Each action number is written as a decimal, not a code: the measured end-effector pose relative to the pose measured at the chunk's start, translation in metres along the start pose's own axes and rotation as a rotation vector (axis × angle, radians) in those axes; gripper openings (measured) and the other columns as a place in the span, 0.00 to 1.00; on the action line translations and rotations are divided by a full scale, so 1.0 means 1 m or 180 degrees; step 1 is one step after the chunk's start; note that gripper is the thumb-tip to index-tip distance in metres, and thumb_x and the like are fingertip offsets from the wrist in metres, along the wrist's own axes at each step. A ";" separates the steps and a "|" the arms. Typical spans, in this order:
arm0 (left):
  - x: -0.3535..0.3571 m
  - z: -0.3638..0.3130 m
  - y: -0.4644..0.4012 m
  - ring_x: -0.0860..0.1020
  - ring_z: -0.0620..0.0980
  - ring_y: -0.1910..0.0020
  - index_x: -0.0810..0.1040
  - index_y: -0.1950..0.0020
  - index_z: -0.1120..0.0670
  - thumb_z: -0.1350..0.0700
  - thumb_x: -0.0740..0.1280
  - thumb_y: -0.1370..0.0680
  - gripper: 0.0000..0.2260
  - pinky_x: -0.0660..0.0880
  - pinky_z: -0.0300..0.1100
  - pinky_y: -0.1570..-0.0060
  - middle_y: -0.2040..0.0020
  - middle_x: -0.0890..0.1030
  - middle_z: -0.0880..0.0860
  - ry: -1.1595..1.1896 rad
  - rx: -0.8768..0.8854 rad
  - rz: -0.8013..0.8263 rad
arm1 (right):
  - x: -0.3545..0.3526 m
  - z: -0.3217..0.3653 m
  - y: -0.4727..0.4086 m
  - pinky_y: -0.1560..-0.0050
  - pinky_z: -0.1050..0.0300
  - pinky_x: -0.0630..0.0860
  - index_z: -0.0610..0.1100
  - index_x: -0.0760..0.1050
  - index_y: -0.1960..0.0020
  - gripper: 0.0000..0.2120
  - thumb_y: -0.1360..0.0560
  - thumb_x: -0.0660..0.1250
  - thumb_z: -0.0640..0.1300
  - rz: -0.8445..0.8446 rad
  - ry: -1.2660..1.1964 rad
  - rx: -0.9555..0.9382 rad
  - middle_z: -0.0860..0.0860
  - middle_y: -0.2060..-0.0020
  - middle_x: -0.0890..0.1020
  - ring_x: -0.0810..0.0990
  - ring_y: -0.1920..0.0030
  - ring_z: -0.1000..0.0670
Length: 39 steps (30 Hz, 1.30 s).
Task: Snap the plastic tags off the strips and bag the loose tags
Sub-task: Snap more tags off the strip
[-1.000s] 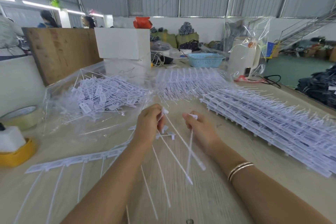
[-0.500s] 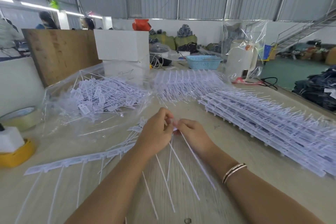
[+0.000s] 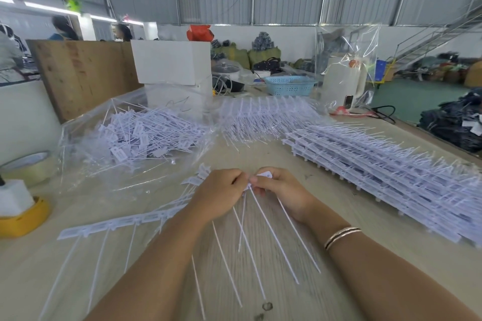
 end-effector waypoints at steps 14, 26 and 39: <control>-0.007 0.005 -0.002 0.70 0.43 0.75 0.72 0.67 0.58 0.57 0.58 0.19 0.17 0.70 0.39 0.67 0.76 0.73 0.47 0.1151 0.0021 -0.0428 | 0.003 -0.003 -0.003 0.59 0.64 0.68 0.47 0.76 0.62 0.11 0.21 0.63 0.42 -0.0920 0.0156 -0.0301 0.54 0.68 0.76 0.72 0.66 0.56; 0.003 -0.004 0.005 0.70 0.43 0.71 0.70 0.53 0.49 0.62 0.60 0.23 0.07 0.68 0.42 0.68 0.64 0.75 0.49 -0.0158 0.0578 -0.0411 | 0.010 0.006 0.005 0.48 0.58 0.68 0.46 0.78 0.64 0.12 0.22 0.64 0.46 -0.0736 0.0751 0.0140 0.52 0.61 0.78 0.75 0.55 0.55; -0.004 0.005 0.002 0.69 0.48 0.75 0.65 0.71 0.51 0.53 0.60 0.21 0.18 0.64 0.43 0.71 0.76 0.70 0.49 -0.0416 0.0184 -0.0434 | -0.001 -0.001 0.001 0.56 0.66 0.70 0.41 0.74 0.63 0.15 0.23 0.59 0.48 -0.0457 -0.0074 -0.0001 0.51 0.68 0.76 0.74 0.63 0.55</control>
Point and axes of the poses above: each hand's wrist, its own y-axis away from the middle knuckle, its own x-axis out of the palm, z = x × y, the point moved 1 cm from there along -y, towards the middle knuckle
